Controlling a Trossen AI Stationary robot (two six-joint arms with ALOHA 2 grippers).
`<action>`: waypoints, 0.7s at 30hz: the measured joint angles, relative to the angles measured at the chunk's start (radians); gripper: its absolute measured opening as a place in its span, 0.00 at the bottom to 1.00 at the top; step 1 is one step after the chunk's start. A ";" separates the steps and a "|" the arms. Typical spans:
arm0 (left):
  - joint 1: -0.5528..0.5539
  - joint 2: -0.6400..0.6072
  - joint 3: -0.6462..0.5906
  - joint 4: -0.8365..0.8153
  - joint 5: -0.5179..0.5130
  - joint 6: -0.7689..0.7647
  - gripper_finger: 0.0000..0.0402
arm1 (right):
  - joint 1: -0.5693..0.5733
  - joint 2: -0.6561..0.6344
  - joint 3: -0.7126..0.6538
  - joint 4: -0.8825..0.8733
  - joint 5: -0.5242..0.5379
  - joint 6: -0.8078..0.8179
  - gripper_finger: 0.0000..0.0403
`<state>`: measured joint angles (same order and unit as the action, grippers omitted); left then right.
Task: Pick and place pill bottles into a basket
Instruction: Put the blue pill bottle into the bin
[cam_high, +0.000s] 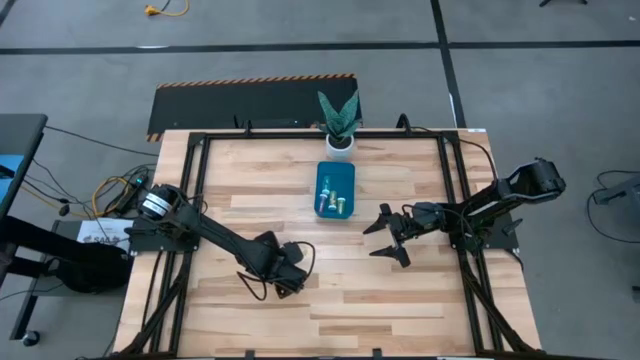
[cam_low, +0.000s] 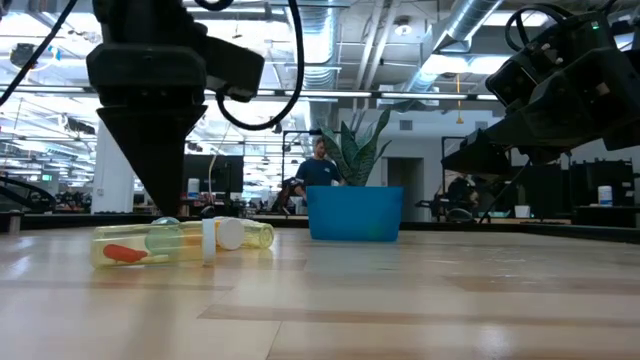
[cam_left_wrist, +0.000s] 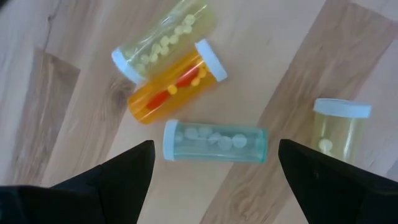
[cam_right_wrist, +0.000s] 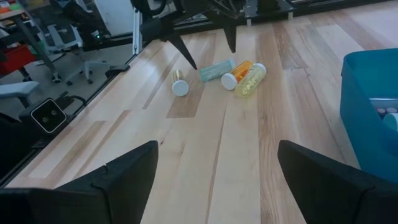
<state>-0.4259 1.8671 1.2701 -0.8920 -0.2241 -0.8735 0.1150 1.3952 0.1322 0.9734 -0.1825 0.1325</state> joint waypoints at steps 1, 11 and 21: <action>0.000 0.000 0.000 0.005 0.000 0.005 0.83 | 0.000 0.000 0.000 0.000 0.000 0.000 0.81; 0.003 0.000 0.000 0.011 -0.002 0.025 0.83 | 0.000 0.000 0.000 0.000 0.000 0.000 0.81; 0.002 0.000 -0.032 0.032 0.000 0.018 0.83 | 0.001 0.000 0.000 0.000 0.000 0.000 0.81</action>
<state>-0.4236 1.8671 1.2377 -0.8601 -0.2240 -0.8558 0.1158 1.3952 0.1322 0.9737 -0.1825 0.1329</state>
